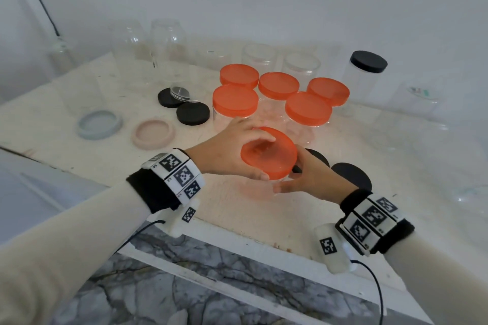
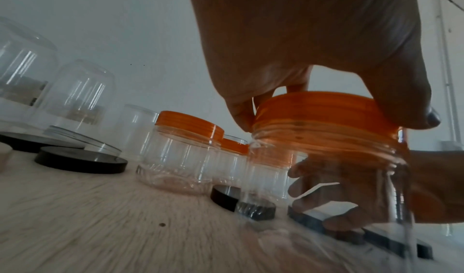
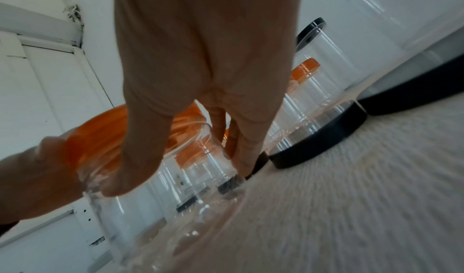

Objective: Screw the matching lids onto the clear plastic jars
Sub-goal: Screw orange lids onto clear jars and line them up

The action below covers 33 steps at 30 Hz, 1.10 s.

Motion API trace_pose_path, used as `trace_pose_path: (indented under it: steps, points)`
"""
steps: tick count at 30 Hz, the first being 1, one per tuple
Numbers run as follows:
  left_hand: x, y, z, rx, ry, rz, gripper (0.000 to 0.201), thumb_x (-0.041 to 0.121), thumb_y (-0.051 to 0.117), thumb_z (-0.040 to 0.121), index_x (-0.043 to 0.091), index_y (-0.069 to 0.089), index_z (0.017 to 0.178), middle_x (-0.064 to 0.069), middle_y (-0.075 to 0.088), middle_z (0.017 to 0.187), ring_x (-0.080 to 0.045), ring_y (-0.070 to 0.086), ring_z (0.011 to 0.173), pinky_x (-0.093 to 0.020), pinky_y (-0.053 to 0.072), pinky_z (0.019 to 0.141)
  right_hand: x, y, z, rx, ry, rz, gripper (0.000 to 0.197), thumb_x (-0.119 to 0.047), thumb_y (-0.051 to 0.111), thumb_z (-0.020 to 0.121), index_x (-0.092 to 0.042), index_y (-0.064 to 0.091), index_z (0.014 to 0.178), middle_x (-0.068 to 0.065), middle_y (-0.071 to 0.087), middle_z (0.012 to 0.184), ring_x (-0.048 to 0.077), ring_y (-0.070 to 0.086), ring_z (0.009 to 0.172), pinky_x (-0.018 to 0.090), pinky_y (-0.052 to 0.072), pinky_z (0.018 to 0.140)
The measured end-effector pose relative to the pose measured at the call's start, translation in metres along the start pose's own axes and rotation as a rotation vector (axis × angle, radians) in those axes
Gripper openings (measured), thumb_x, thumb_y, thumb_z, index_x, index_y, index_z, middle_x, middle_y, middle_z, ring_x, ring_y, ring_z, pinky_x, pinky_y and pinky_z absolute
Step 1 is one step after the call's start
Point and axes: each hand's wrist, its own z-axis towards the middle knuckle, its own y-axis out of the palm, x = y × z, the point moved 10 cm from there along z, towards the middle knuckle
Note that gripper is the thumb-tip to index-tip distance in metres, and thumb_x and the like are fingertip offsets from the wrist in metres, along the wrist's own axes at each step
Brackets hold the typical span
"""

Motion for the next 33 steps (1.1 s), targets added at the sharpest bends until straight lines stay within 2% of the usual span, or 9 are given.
trace_pose_path:
  steps: [7, 10, 14, 15, 18, 22, 24, 27, 33]
  points:
    - [-0.004, 0.003, -0.003, -0.005, 0.020, -0.030, 0.088, 0.070, 0.061, 0.054, 0.033, 0.044, 0.132, 0.019, 0.021, 0.137, 0.003, 0.008, 0.129, -0.029, 0.010, 0.109, 0.000, 0.000, 0.004, -0.012, -0.012, -0.029, 0.092, -0.018, 0.086, 0.060, -0.020, 0.033, 0.135, -0.003, 0.046, 0.131, 0.013, 0.047, 0.120, 0.028, 0.047, 0.095]
    - [-0.004, 0.004, -0.003, -0.010, 0.027, -0.044, 0.090, 0.069, 0.064, 0.053, 0.035, 0.041, 0.132, 0.019, 0.021, 0.138, 0.005, 0.008, 0.129, -0.029, 0.010, 0.109, -0.001, 0.000, 0.003, -0.071, -0.002, -0.075, 0.104, -0.033, 0.089, 0.052, -0.024, 0.029, 0.137, -0.004, 0.039, 0.137, 0.015, 0.043, 0.126, 0.035, 0.044, 0.102]
    - [-0.013, 0.011, -0.009, -0.035, -0.018, -0.284, 0.115, 0.070, 0.074, 0.042, 0.044, 0.014, 0.137, 0.024, 0.018, 0.142, 0.007, 0.018, 0.132, -0.014, 0.018, 0.108, -0.026, -0.016, -0.004, -0.082, -0.026, -0.198, 0.115, -0.038, 0.085, 0.052, -0.027, 0.016, 0.144, -0.007, 0.029, 0.142, 0.012, 0.037, 0.129, 0.033, 0.036, 0.107]
    - [-0.019, 0.016, -0.011, -0.052, -0.045, -0.359, 0.123, 0.067, 0.078, 0.041, 0.042, 0.009, 0.140, 0.020, 0.018, 0.145, 0.006, 0.021, 0.133, -0.014, 0.020, 0.108, -0.038, -0.021, -0.006, -0.069, -0.047, -0.244, 0.113, -0.038, 0.083, 0.055, -0.027, 0.015, 0.145, -0.007, 0.027, 0.142, 0.011, 0.035, 0.129, 0.032, 0.035, 0.107]
    - [-0.036, 0.032, -0.014, -0.130, -0.134, -0.524, 0.134, 0.042, 0.086, 0.045, 0.032, -0.002, 0.145, 0.005, 0.024, 0.148, -0.008, 0.029, 0.136, -0.029, 0.028, 0.112, -0.075, -0.017, -0.009, -0.101, -0.135, -0.449, 0.104, -0.042, 0.080, 0.060, -0.029, 0.020, 0.144, -0.009, 0.022, 0.141, 0.010, 0.031, 0.129, 0.034, 0.034, 0.107]
    - [-0.046, 0.036, -0.005, -0.157, -0.184, -0.622, 0.117, 0.026, 0.086, 0.049, 0.024, 0.016, 0.143, 0.007, 0.040, 0.138, -0.006, 0.041, 0.128, -0.029, 0.037, 0.108, -0.094, 0.011, -0.003, -0.199, -0.187, -0.830, 0.105, -0.051, 0.077, 0.066, -0.030, 0.013, 0.146, -0.005, 0.009, 0.151, 0.019, 0.020, 0.136, 0.040, 0.029, 0.110]
    - [-0.048, 0.039, -0.002, -0.200, -0.197, -0.634, 0.107, 0.019, 0.087, 0.053, 0.022, 0.025, 0.140, 0.008, 0.045, 0.135, -0.003, 0.045, 0.124, -0.027, 0.038, 0.105, -0.092, 0.019, 0.003, -0.226, -0.167, -0.964, 0.104, -0.055, 0.074, 0.067, -0.031, 0.011, 0.147, 0.001, 0.014, 0.152, 0.024, 0.025, 0.132, 0.041, 0.034, 0.105]
    - [-0.049, 0.043, -0.002, -0.229, -0.198, -0.652, 0.109, 0.027, 0.085, 0.053, 0.024, 0.023, 0.143, 0.008, 0.044, 0.138, -0.005, 0.042, 0.128, -0.031, 0.034, 0.110, -0.096, 0.025, 0.011, -0.262, -0.167, -1.017, 0.102, -0.046, 0.077, 0.067, -0.035, 0.012, 0.145, -0.003, 0.028, 0.136, 0.018, 0.036, 0.114, 0.037, 0.044, 0.093]
    - [-0.050, 0.044, -0.002, -0.244, -0.205, -0.609, 0.107, 0.040, 0.086, 0.048, 0.028, 0.030, 0.138, 0.011, 0.044, 0.137, -0.004, 0.040, 0.129, -0.030, 0.031, 0.110, -0.100, 0.034, 0.009, -0.445, -0.174, -1.041, 0.106, -0.013, 0.077, 0.061, -0.051, 0.015, 0.138, -0.015, 0.016, 0.135, 0.016, 0.035, 0.112, 0.037, 0.052, 0.080]
